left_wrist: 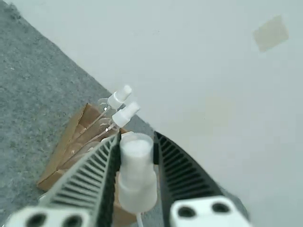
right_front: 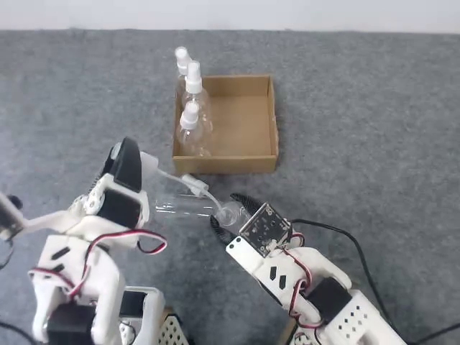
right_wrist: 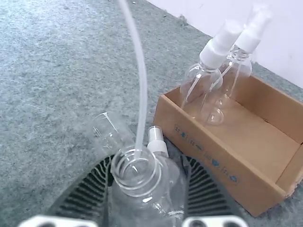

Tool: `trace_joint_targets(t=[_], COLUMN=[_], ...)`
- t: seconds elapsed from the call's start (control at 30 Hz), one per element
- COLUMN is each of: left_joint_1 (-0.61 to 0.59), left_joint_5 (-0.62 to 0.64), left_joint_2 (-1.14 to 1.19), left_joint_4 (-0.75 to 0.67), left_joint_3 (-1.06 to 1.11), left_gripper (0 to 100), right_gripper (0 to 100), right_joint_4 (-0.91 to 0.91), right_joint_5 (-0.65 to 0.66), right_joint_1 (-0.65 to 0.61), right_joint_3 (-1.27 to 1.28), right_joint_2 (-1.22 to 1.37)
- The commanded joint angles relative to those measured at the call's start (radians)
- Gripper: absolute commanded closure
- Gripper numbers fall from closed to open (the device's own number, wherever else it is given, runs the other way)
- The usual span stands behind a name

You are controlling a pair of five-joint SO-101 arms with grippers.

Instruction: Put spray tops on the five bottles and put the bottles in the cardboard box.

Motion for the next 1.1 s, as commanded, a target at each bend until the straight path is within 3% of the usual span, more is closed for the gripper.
trace_joint_targets(t=[0.0,0.17,0.47,0.83,1.07], left_joint_1=[0.005,0.008,0.153,0.285,0.301], left_joint_5=[0.0,-0.026,-0.074,-0.172,-0.212], left_joint_2=[-0.04,-0.107,-0.278,-0.275,-0.275], left_joint_4=[-0.044,-0.044,-0.04,-0.04,-0.043], left_joint_3=[0.012,0.064,0.165,0.229,0.257], left_gripper=[99,99,99,99,99], right_gripper=[95.1,95.1,95.1,95.1,95.1], right_joint_4=[-0.022,-0.022,-0.024,-0.025,-0.025], right_joint_5=[-0.003,-0.003,-0.003,-0.002,-0.002], right_joint_1=[-0.004,-0.004,-0.004,-0.004,-0.004], right_joint_3=[-0.018,-0.018,-0.018,-0.018,-0.018], right_joint_2=[-0.015,-0.016,-0.013,-0.012,-0.012])
